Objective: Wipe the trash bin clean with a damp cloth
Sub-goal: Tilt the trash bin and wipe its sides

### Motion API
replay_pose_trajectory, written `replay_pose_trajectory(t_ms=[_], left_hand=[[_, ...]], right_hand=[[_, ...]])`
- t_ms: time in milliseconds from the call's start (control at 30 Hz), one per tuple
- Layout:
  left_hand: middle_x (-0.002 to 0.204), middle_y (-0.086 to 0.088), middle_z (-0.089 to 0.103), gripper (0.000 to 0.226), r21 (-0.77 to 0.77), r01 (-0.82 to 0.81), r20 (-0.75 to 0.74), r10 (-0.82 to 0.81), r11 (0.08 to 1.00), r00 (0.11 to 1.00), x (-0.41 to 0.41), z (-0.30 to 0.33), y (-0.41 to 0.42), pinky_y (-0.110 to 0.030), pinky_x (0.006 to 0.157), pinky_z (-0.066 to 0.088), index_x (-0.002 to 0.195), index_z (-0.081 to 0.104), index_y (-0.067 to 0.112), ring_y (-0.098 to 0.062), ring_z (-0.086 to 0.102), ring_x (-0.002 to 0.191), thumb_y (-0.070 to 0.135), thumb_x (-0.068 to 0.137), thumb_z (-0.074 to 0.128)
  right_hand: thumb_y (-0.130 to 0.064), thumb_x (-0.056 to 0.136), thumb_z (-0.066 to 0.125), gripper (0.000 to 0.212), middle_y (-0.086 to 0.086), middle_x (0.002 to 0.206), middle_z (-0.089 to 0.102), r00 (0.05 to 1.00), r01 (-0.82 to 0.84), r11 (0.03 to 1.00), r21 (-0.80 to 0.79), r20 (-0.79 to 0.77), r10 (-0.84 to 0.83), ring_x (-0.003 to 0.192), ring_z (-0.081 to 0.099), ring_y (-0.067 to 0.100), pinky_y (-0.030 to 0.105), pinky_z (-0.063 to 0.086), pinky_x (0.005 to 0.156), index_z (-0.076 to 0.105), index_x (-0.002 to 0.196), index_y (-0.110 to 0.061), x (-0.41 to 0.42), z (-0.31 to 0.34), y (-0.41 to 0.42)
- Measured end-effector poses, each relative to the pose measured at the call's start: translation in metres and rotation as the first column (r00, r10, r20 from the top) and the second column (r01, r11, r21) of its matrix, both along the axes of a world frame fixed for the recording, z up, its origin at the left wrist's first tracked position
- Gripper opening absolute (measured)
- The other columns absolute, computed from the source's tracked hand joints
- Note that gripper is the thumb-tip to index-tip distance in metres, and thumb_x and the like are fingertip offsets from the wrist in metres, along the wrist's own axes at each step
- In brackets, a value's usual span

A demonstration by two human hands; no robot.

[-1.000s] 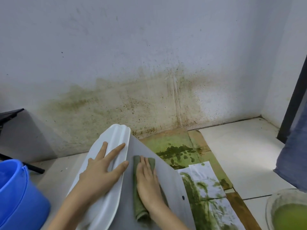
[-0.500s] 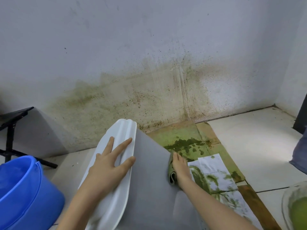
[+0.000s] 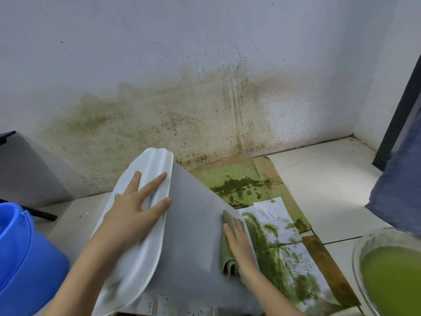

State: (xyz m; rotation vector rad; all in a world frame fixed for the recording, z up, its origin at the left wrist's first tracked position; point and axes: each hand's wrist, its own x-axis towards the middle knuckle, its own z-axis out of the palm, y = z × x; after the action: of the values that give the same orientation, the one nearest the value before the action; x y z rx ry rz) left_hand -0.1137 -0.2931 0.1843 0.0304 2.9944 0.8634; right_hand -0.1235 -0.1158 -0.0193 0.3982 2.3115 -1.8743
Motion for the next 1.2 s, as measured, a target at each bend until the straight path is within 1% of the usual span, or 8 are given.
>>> replay_pose_trajectory(t_ms=[100, 167, 400, 567, 800, 1000, 1067, 1200], left_hand=[[0.155, 0.024, 0.002, 0.060, -0.005, 0.001, 0.004, -0.001, 1.000, 1.000, -0.001, 0.000, 0.004, -0.056, 0.114, 0.015, 0.120, 0.028, 0.076, -0.023, 0.006, 0.146, 0.071, 0.063, 0.043], [0.156, 0.023, 0.002, 0.058, -0.023, -0.003, 0.008, 0.003, 1.000, 1.000, -0.002, 0.001, 0.006, -0.056, 0.113, 0.016, 0.119, 0.027, 0.076, -0.024, 0.008, 0.146, 0.071, 0.063, 0.043], [0.157, 0.020, 0.001, 0.062, -0.085, -0.008, 0.002, 0.008, 0.996, 1.000, -0.003, 0.003, 0.021, -0.056, 0.113, 0.017, 0.123, 0.026, 0.073, -0.030, 0.009, 0.145, 0.071, 0.062, 0.039], [0.156, 0.021, 0.004, 0.057, -0.034, 0.003, 0.005, -0.003, 0.999, 1.000, -0.001, 0.004, 0.017, -0.056, 0.113, 0.015, 0.118, 0.028, 0.076, -0.028, 0.008, 0.146, 0.070, 0.063, 0.044], [0.156, 0.021, 0.005, 0.056, 0.034, -0.009, 0.004, 0.009, 0.999, 1.000, -0.002, 0.002, 0.010, -0.051, 0.116, 0.012, 0.127, 0.035, 0.066, -0.025, 0.005, 0.146, 0.062, 0.078, 0.061], [0.156, 0.022, 0.006, 0.061, 0.054, -0.033, 0.030, 0.032, 0.998, 0.999, -0.002, 0.003, 0.008, -0.054, 0.115, 0.013, 0.126, 0.035, 0.067, -0.026, 0.006, 0.146, 0.068, 0.066, 0.051], [0.156, 0.021, 0.006, 0.052, 0.085, -0.030, 0.024, 0.028, 0.996, 0.999, -0.002, 0.001, 0.003, -0.053, 0.116, 0.012, 0.125, 0.037, 0.067, -0.025, 0.005, 0.146, 0.062, 0.078, 0.057], [0.156, 0.021, 0.007, 0.055, 0.091, -0.045, 0.040, 0.041, 0.995, 0.998, 0.003, 0.003, 0.006, -0.054, 0.115, 0.011, 0.124, 0.037, 0.067, -0.025, 0.005, 0.146, 0.064, 0.072, 0.056]], right_hand=[[-0.050, 0.099, 0.026, 0.055, -0.007, 0.160, 0.006, 0.959, 0.133, 0.991, -0.025, 0.255, -0.122, 0.147, 0.000, 0.025, 0.051, 0.005, 0.118, 0.013, 0.150, -0.034, -0.009, -0.027, 0.016], [-0.045, 0.101, 0.023, 0.052, -0.008, 0.160, 0.005, 0.960, 0.119, 0.992, -0.048, 0.261, -0.103, 0.147, -0.004, 0.027, 0.049, 0.001, 0.118, 0.010, 0.150, -0.034, -0.009, -0.012, 0.011], [-0.043, 0.101, 0.020, 0.049, -0.020, 0.157, 0.003, 0.961, -0.173, 0.985, 0.022, -0.217, 0.174, 0.146, -0.005, 0.006, 0.041, 0.004, 0.120, 0.008, 0.149, -0.040, -0.010, 0.092, -0.038], [-0.051, 0.098, 0.028, 0.041, -0.045, 0.143, 0.006, 0.937, -0.147, 0.989, -0.032, -0.326, 0.128, 0.135, -0.001, -0.017, 0.021, 0.002, 0.116, 0.019, 0.137, -0.060, 0.067, 0.068, -0.036], [-0.047, 0.099, 0.026, 0.053, -0.010, 0.158, 0.013, 0.970, 0.177, 0.983, -0.055, 0.178, -0.165, 0.146, 0.014, 0.017, 0.045, 0.014, 0.118, 0.016, 0.149, -0.033, 0.032, -0.044, 0.018], [-0.045, 0.101, 0.014, 0.055, -0.007, 0.160, 0.001, 0.874, 0.321, 0.947, -0.008, 0.388, -0.293, 0.147, 0.005, 0.023, 0.045, 0.004, 0.119, 0.005, 0.151, -0.026, 0.063, -0.021, 0.005], [-0.039, 0.102, 0.011, 0.052, -0.006, 0.160, -0.002, 0.905, 0.277, 0.961, 0.018, 0.331, -0.267, 0.147, -0.001, 0.019, 0.038, 0.001, 0.119, 0.001, 0.151, -0.023, 0.088, 0.005, -0.010], [-0.033, 0.103, 0.016, 0.046, -0.025, 0.152, 0.002, 0.994, 0.079, 0.996, -0.048, -0.075, -0.083, 0.143, -0.006, -0.001, 0.026, -0.008, 0.118, 0.007, 0.149, -0.033, 0.095, 0.091, -0.062]])
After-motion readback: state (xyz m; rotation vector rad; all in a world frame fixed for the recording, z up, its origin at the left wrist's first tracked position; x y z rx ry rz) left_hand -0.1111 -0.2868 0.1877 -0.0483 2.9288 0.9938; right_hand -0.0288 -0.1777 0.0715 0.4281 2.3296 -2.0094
